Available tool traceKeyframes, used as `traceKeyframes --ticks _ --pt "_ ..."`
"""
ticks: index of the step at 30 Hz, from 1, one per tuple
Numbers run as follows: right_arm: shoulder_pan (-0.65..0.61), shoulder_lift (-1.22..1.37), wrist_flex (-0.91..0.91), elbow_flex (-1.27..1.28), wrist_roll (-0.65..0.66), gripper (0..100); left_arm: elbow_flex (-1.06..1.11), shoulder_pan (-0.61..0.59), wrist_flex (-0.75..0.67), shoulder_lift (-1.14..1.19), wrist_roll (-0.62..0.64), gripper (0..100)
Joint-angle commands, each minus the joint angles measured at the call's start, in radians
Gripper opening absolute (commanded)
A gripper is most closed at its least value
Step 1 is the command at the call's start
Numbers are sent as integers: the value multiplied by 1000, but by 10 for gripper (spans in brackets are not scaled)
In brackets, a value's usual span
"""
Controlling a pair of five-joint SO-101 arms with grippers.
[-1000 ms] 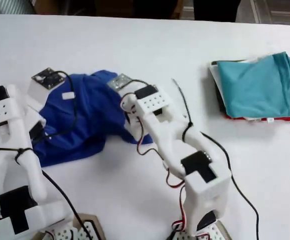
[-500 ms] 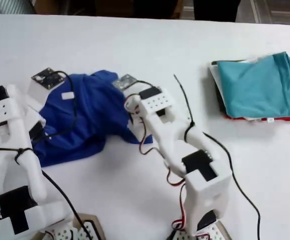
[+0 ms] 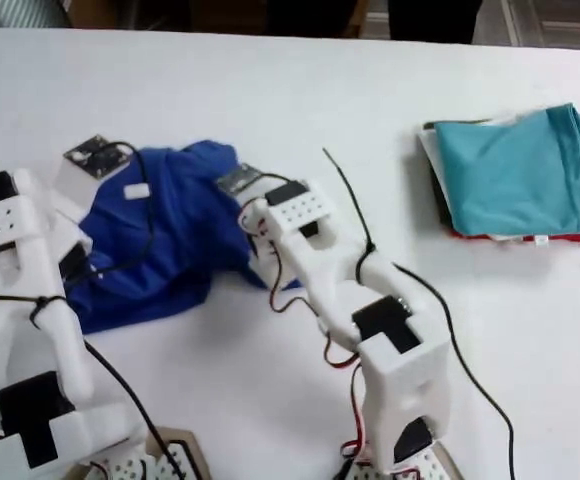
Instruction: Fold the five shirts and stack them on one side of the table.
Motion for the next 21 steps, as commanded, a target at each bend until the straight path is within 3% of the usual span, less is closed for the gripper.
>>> traceKeyframes --ticks 1,15,21 --pt "27 -5 -16 8 3 22 -12 6 -5 -49 3 26" --pt "111 -478 -15 14 12 20 -41 11 2 -51 5 26" --pt "116 -627 -42 11 114 20 -271 12 172 -51 5 26"
